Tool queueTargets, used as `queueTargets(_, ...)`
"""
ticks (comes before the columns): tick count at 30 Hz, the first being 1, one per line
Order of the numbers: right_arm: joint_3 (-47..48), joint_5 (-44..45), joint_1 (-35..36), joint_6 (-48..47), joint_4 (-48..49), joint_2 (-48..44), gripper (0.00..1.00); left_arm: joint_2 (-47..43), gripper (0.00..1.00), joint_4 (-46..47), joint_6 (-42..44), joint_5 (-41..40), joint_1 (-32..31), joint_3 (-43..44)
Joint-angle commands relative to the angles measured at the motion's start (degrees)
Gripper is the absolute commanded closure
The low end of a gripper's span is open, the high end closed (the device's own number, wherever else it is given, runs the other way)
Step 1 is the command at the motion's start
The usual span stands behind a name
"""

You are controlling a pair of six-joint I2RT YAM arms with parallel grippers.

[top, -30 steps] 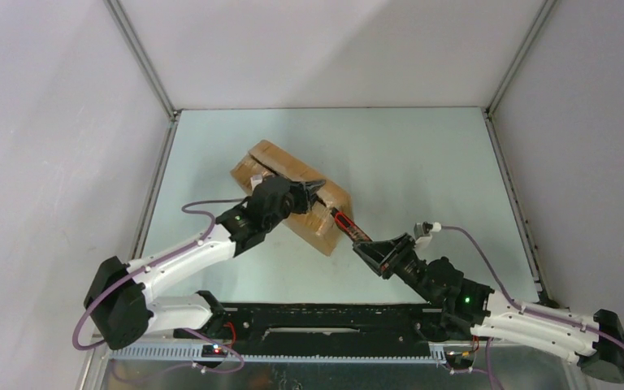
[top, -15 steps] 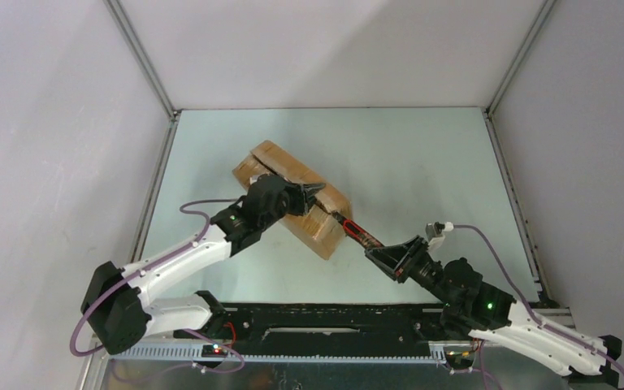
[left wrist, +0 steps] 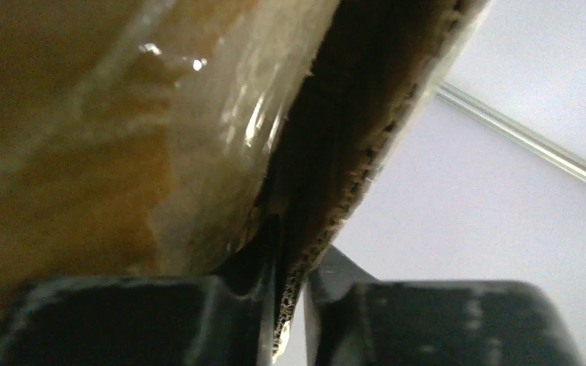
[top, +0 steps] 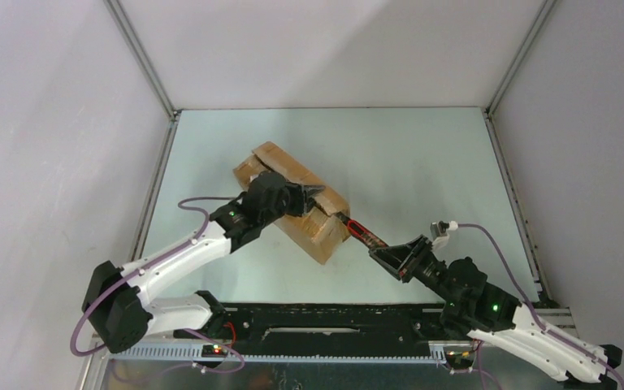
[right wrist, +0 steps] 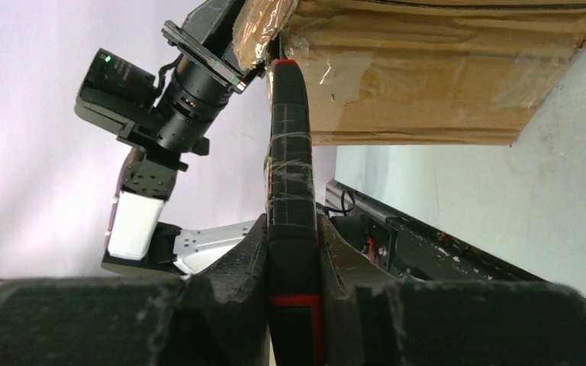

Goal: Unpack the express box
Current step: Cut the express box at the center of the board.

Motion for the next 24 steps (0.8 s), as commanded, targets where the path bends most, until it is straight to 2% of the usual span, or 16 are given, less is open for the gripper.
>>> queueTargets(1, 2.3, -3.0, -1.4, -3.1, 3.6, 5.6, 1.0, 3.8, 0.64, -10.2, 5.7, 5.5, 1.1, 5.1)
queueTargets(3, 2.2, -4.5, -1.9, -3.2, 4.5, 7.5, 1.0, 5.4, 0.44, -13.7, 10.3, 6.5, 1.3, 8.6)
queueTargets(5, 1.6, -5.1, -2.5, -3.2, 5.0, 8.0, 1.0, 5.7, 0.3, -16.2, 13.8, 6.5, 1.3, 10.7)
queueTargets(6, 1.3, -5.2, -2.7, -3.0, 5.0, 8.0, 1.0, 5.6, 0.27, -17.4, 15.1, 6.4, 1.3, 11.3)
queueTargets(10, 0.8, -6.0, -3.7, -2.5, 4.4, 7.4, 1.0, 3.8, 0.21, -22.1, 19.4, 4.4, 1.4, 13.6)
queueTargets(13, 1.0, -7.2, -4.2, -2.9, 4.1, 7.8, 1.0, 4.7, 0.2, -27.2, 26.5, 3.5, 1.7, 18.0)
queueTargets(18, 1.8, -10.2, -5.3, -4.0, 3.8, 10.4, 1.0, 11.1, 0.12, -39.7, 50.2, 3.7, 1.8, 29.7)
queueTargets(23, 1.9, -11.8, -5.9, -4.5, 4.3, 12.4, 1.0, 14.2, 0.09, -44.3, 74.1, 7.4, 0.6, 38.9)
queueTargets(24, 1.9, -11.8, -6.0, -4.7, 4.4, 12.6, 1.0, 14.6, 0.09, -47.1, 78.7, 4.4, -0.5, 41.9)
